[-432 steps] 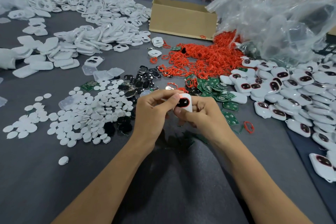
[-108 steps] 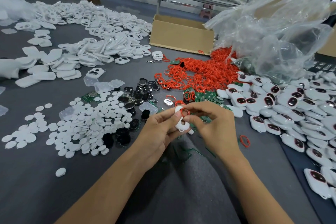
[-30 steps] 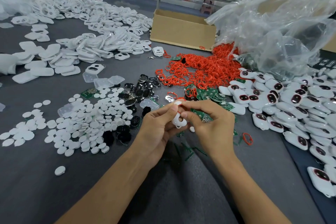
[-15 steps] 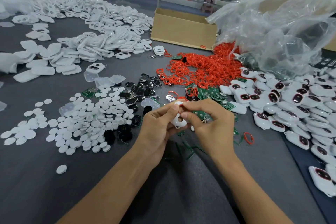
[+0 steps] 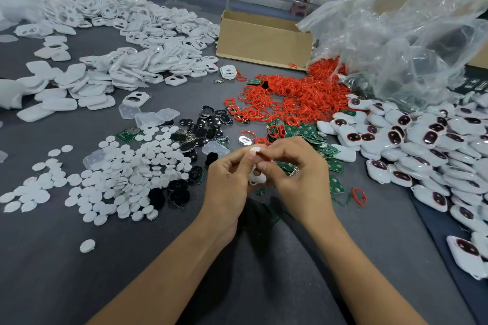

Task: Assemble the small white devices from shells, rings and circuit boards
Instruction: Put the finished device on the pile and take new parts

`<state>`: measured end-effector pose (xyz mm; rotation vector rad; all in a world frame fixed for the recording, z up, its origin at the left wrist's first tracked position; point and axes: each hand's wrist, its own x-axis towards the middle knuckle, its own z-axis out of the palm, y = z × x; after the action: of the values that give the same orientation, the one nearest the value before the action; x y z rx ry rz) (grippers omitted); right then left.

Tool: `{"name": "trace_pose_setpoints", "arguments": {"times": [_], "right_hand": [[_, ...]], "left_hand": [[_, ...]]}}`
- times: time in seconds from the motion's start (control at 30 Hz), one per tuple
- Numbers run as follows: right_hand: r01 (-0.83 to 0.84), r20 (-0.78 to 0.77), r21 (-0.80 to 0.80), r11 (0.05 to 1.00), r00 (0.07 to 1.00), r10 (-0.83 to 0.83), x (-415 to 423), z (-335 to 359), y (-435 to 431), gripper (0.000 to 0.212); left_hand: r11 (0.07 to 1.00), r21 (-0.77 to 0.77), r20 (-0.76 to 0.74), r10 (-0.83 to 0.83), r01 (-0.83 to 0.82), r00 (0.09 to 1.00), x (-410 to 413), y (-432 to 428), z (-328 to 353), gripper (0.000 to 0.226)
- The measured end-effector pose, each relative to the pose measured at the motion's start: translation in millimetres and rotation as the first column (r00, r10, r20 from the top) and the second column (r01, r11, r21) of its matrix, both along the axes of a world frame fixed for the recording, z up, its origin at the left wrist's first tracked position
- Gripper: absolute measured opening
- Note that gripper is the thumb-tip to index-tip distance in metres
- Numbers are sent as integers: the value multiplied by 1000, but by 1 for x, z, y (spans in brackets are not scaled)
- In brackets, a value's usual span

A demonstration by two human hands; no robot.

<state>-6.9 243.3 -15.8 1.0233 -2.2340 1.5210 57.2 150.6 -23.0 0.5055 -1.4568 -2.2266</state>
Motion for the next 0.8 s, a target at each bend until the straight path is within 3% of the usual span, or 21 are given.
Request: {"name": "trace_pose_setpoints", "arguments": {"times": [0.13,0.3,0.63,0.73,0.8], "right_hand": [[-75,421,-140,987,898,128,-4,4,4,33],[-193,636,-392,900,650,416,-6,2,5,28],[-153,478,-186,971,849,225,-3,5,2,18],[-160,451,-183,970,863,228,-2,9,5,17],[-147,453,-179,973,865,214,-2,11,8,15]], "left_hand": [[998,-15,-61,-66,65,996,1,0,0,19],[992,-102,-88,-81,71,993,1,-3,0,21],[995,-89,-80,-51,44,995,0,-3,-3,16],[1000,13,-114,14,-12,993,0,-6,-4,15],[996,-67,-131,53,-62,990,0,-7,-5,17]]}}
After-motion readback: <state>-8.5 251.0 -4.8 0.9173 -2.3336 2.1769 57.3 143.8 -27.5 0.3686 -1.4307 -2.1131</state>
